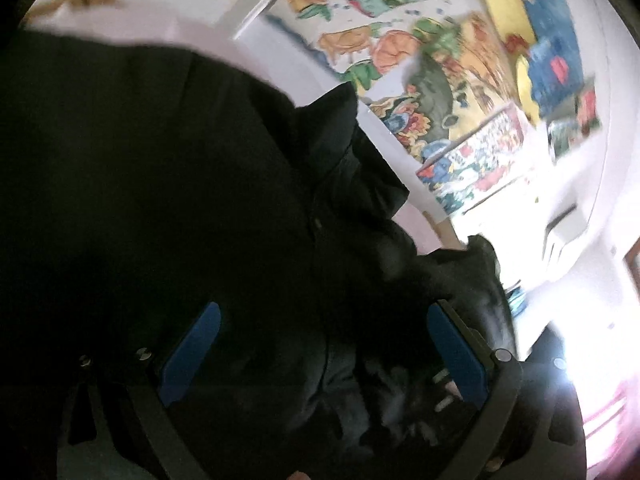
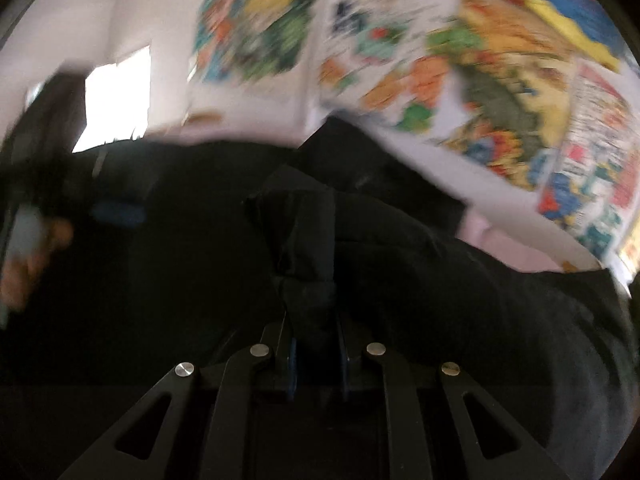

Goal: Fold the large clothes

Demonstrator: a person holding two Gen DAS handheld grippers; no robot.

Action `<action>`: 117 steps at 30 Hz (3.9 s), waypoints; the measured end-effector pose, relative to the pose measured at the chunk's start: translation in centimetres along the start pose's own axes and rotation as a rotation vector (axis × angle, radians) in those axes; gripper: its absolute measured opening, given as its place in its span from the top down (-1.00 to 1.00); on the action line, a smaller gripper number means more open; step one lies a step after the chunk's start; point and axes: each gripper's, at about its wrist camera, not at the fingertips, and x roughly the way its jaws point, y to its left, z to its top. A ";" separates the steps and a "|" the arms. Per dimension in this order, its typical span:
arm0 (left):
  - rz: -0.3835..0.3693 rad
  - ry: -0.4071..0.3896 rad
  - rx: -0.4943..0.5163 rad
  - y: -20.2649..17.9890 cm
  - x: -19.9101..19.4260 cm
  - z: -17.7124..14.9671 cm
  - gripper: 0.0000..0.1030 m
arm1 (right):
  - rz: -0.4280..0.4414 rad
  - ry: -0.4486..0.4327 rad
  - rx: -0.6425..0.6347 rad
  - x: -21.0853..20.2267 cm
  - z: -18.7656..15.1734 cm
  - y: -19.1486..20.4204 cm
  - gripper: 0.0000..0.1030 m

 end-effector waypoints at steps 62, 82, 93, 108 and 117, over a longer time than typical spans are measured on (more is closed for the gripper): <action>0.627 -0.034 0.433 5.7 3.1 1.8 0.89 | -0.116 0.206 0.456 5.6 -8.3 -16.1 -0.35; 0.457 -0.235 0.300 4.8 -13.6 -0.9 -0.63 | -0.102 0.183 0.296 1.3 -1.6 -8.1 -0.66; 0.496 -0.337 0.101 9.5 -26.3 -10.0 -0.86 | -0.021 0.154 -0.057 3.5 7.5 8.2 -0.82; 0.479 -0.695 -0.338 15.5 -32.8 -14.0 -0.86 | -0.187 0.073 -0.031 11.9 9.8 14.9 -0.96; 0.555 -0.735 -0.372 17.0 -31.3 -13.3 -0.86 | -0.182 0.018 -0.006 12.9 8.3 15.1 -0.99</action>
